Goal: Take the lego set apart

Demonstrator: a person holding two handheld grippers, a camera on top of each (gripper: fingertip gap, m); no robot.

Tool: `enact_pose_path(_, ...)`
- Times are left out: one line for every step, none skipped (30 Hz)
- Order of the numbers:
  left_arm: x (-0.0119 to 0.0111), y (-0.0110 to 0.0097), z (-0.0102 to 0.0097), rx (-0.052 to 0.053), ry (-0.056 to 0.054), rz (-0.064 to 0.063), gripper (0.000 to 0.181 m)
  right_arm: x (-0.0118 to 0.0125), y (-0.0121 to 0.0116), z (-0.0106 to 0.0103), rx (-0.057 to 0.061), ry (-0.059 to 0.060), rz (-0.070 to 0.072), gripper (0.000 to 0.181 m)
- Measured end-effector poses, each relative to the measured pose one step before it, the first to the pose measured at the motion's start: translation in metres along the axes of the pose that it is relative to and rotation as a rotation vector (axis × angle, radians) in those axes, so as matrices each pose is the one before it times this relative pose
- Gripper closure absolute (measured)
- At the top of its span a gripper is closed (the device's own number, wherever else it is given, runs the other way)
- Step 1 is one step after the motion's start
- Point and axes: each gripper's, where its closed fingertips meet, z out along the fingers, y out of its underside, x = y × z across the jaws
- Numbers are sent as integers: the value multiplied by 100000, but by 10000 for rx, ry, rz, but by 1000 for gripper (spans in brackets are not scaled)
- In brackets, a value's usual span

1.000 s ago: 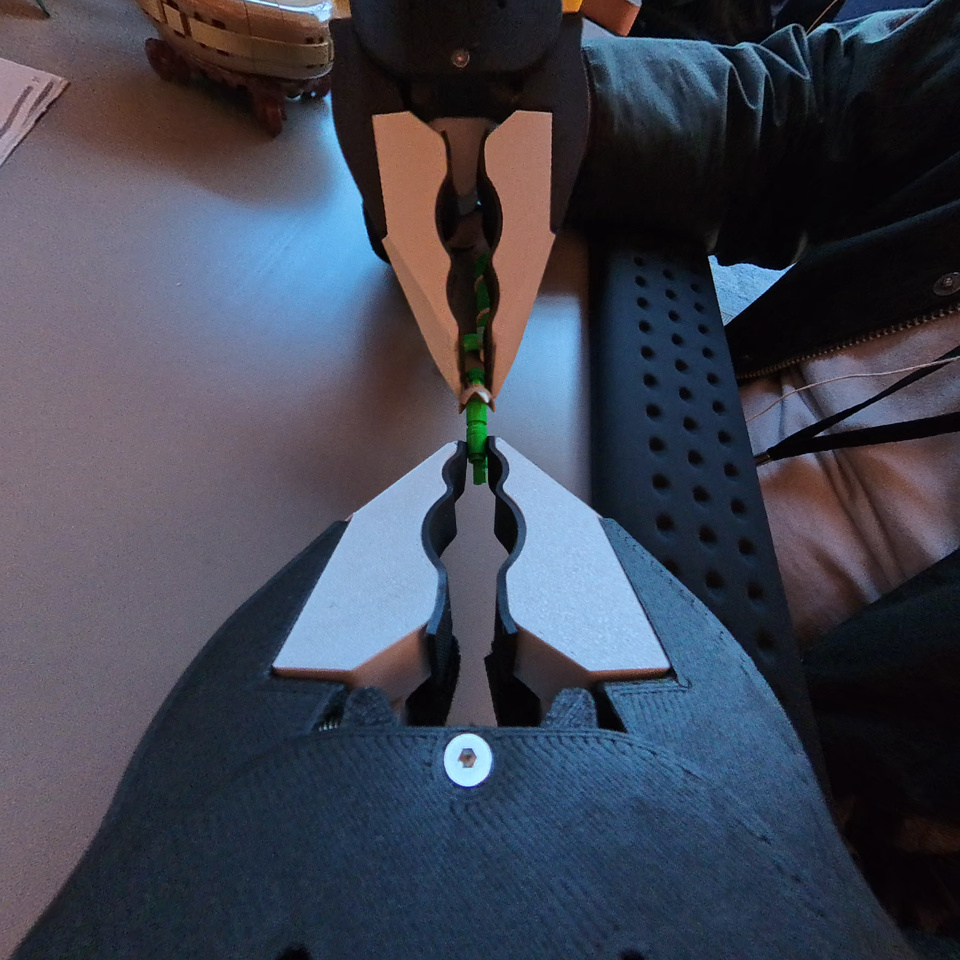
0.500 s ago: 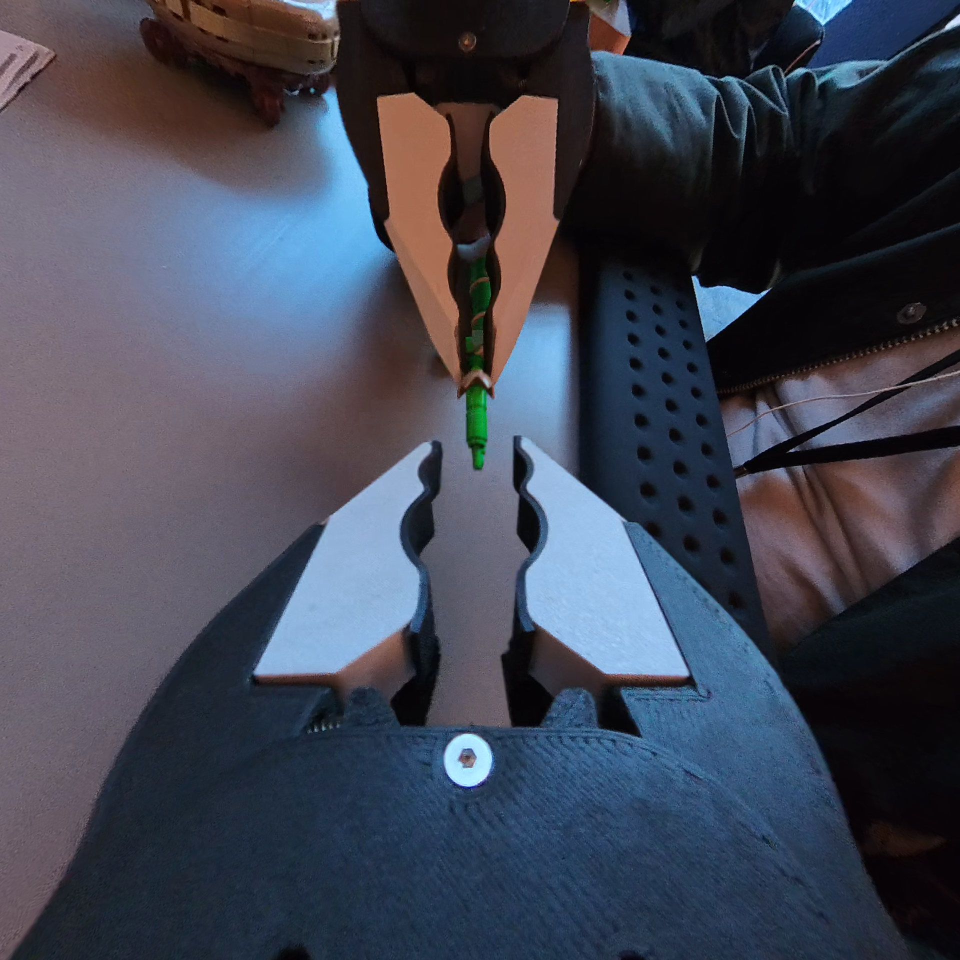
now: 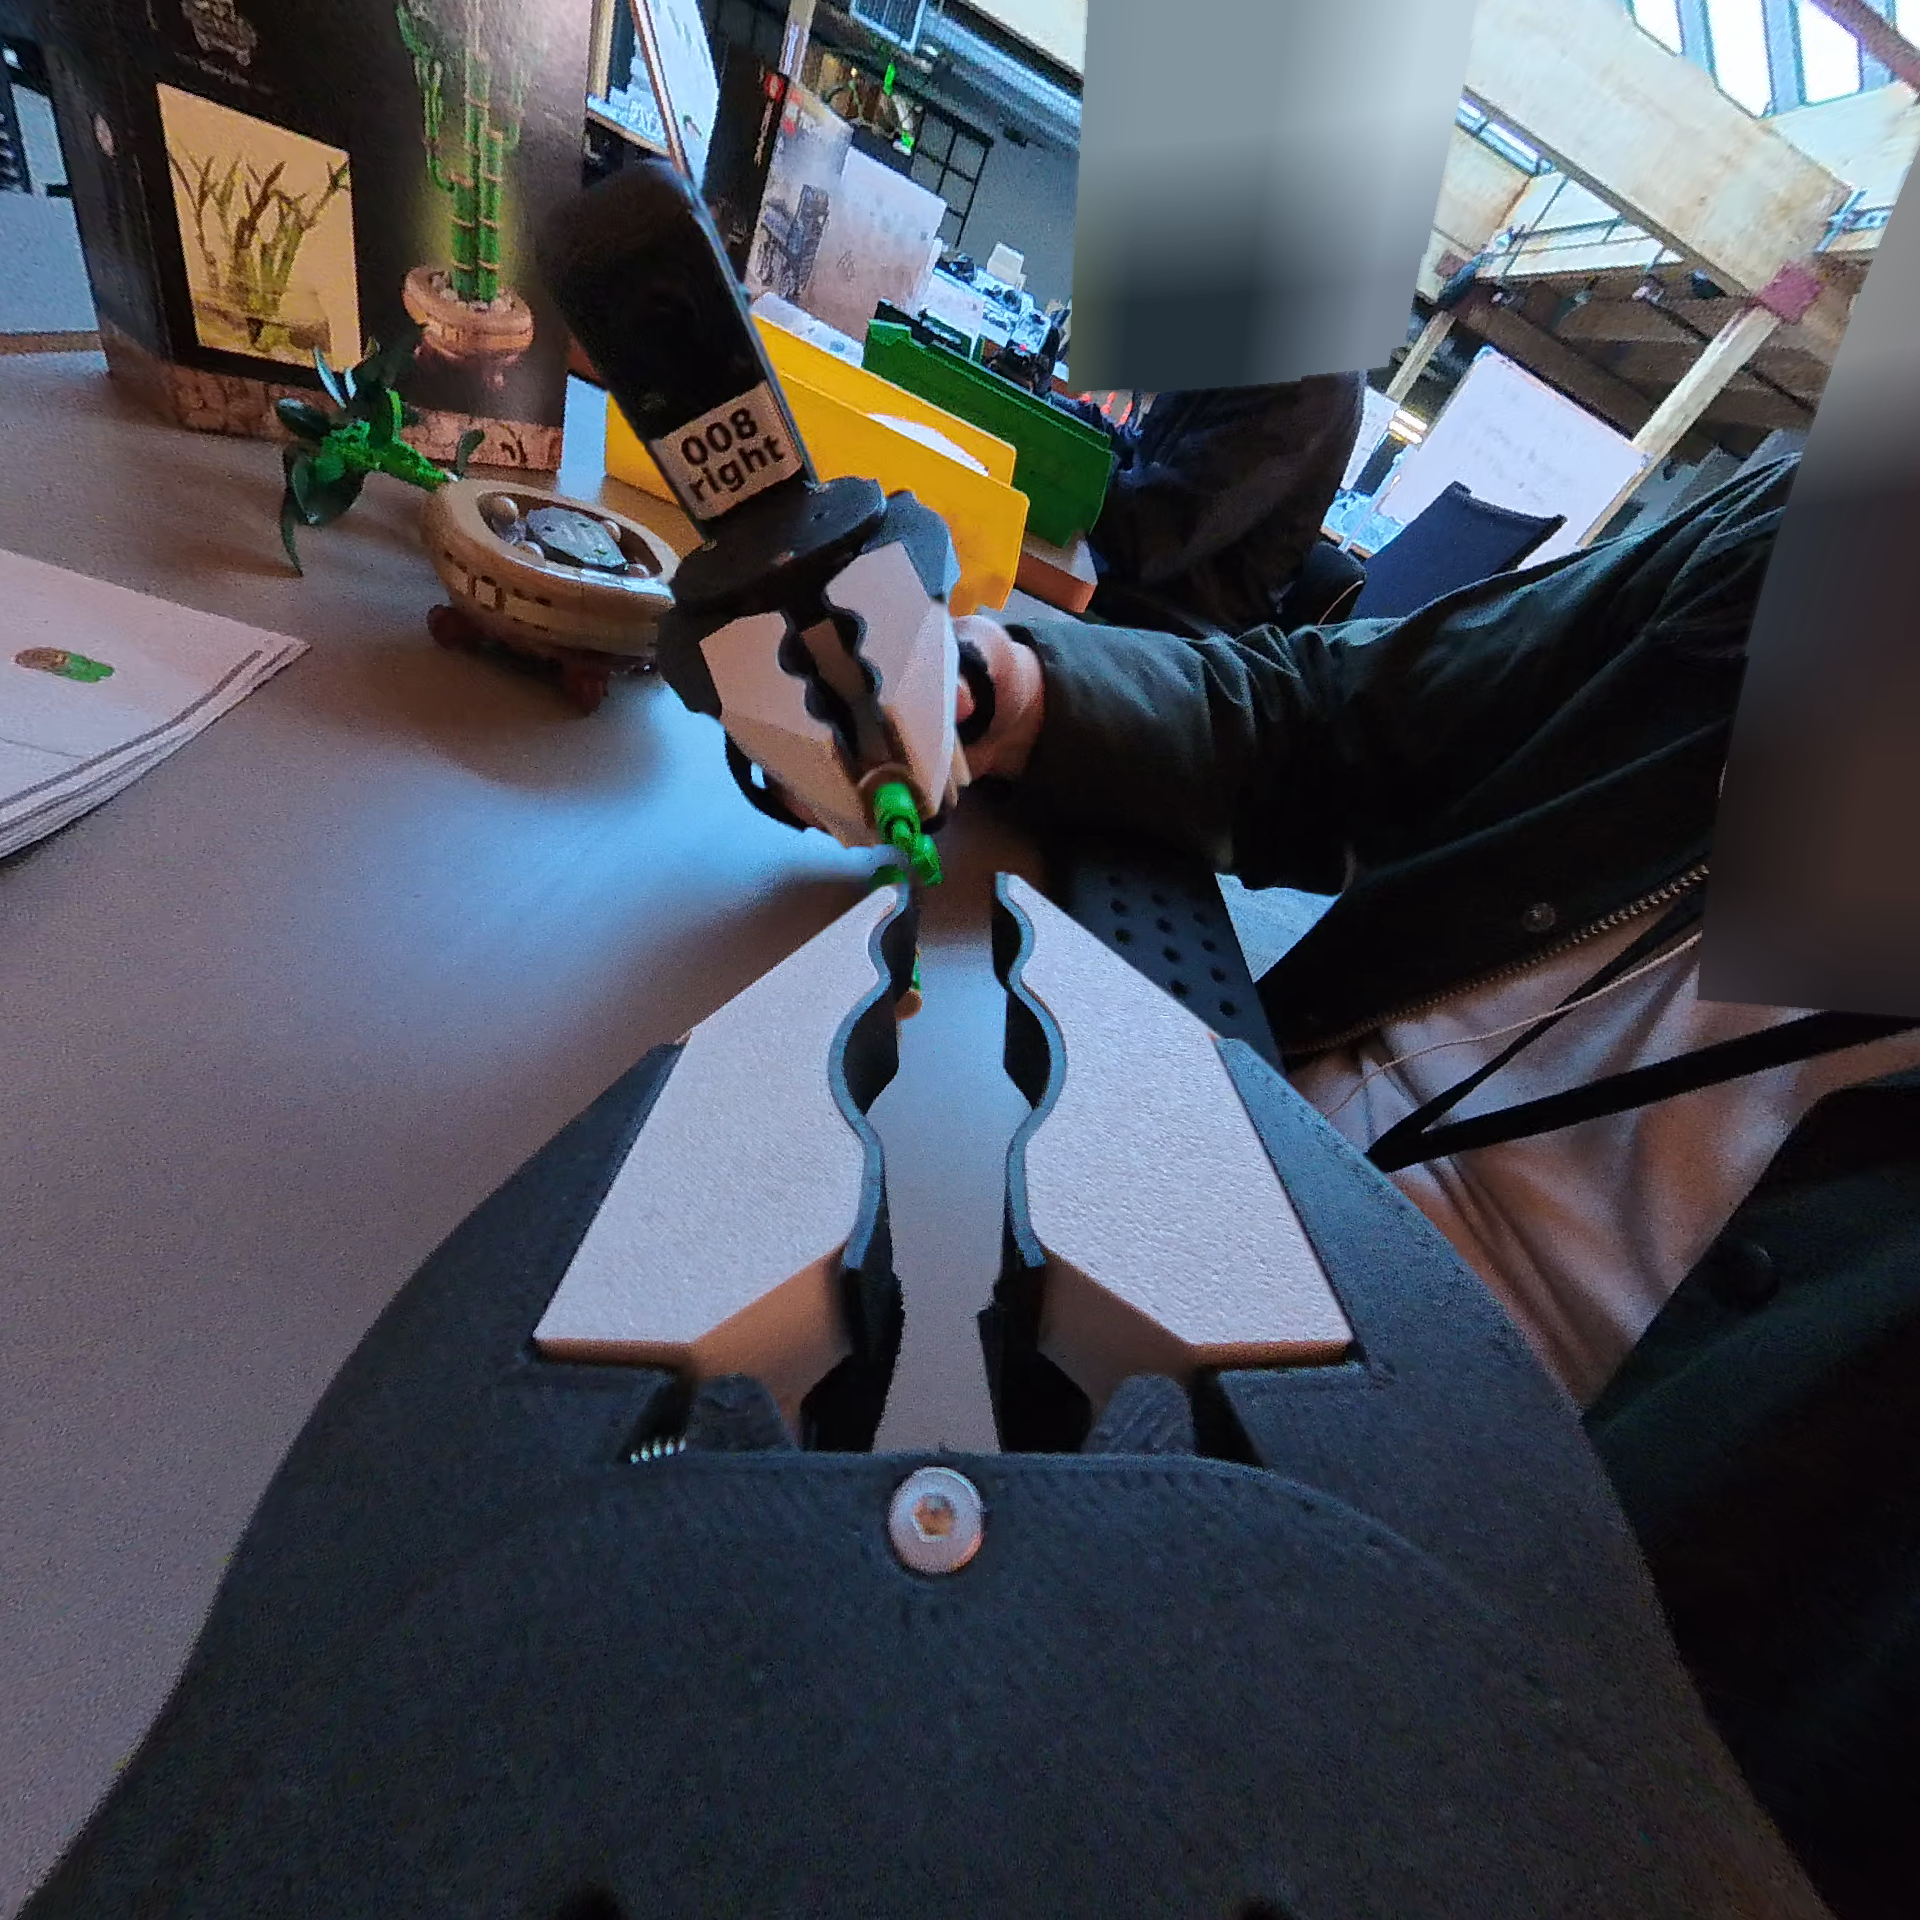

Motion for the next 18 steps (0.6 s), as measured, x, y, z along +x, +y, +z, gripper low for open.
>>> enact_pose_path(-200,0,73,-48,-153,-55,166,-162,-323,69,193,-96,111,176)
enact_pose_path(-128,-198,60,93,-142,2,165,-68,-187,81,138,-38,153,176)
enact_pose_path(-22,-357,25,201,-86,38,166,-153,-106,115,107,-93,135,176)
enact_pose_path(-75,-362,-14,204,-123,31,167,-236,-96,143,130,-150,126,176)
enact_pose_path(-58,-314,-39,177,-106,47,168,-191,-129,131,142,-132,157,176)
enact_pose_path(92,-283,-85,149,-15,98,173,-32,-68,123,99,-29,124,176)
enact_pose_path(198,-242,-113,127,38,138,178,-47,-100,78,120,-30,55,176)
enact_pose_path(128,-173,-89,90,14,123,180,-87,-103,76,106,-58,66,176)
enact_pose_path(5,-87,-58,37,-43,89,181,-37,-26,67,43,-20,39,176)
enact_pose_path(6,-44,-46,30,-13,35,181,61,6,39,22,42,-22,176)
enact_pose_path(29,2,-11,3,36,-31,181,-15,47,25,-16,-1,-19,176)
enact_pose_path(22,15,4,0,56,-66,181,-18,23,16,-21,-11,2,176)
enact_pose_path(-4,7,2,-1,37,-61,181,28,-62,-24,54,19,1,176)
enact_pose_path(5,15,6,-1,24,-28,181,5,-70,-29,53,-5,15,176)
enact_pose_path(42,-19,10,12,23,17,181,-28,-1,-13,8,-33,33,176)
enact_pose_path(34,-8,10,7,0,42,180,16,-9,2,18,-14,20,176)
enact_pose_path(4,-5,14,-2,-20,48,180,1,-14,-2,23,-15,17,176)
enact_pose_path(36,-26,0,7,-5,39,179,-16,31,16,-5,-35,25,176)
